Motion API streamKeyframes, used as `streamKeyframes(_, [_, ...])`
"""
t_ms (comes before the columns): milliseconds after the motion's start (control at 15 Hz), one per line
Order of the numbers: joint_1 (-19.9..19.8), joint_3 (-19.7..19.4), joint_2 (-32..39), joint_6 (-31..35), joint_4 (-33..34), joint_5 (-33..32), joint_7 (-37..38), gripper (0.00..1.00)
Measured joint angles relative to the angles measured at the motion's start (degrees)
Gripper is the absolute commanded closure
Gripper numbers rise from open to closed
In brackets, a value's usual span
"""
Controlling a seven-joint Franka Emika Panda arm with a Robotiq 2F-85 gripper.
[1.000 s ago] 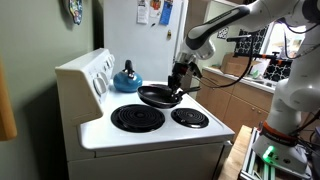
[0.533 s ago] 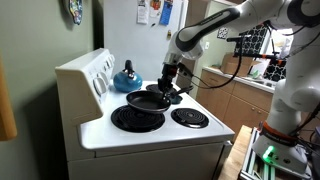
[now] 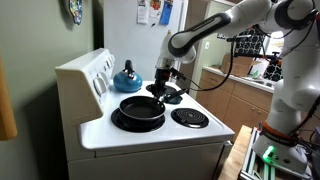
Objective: Place the teapot on the front right plate and the pan on the front left plate of the stove
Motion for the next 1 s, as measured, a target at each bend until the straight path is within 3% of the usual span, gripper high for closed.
streamKeyframes(600, [-0.1,0.2,3.1,2.3,2.2,-0.1,-1.3,0.99])
streamKeyframes(667, [-0.1,0.2,3.3,2.3,2.3,-0.1,-1.4,0.77])
streamKeyframes(1000, [-0.2,0.3,3.4,1.7,2.7,-0.1,-2.2,0.39])
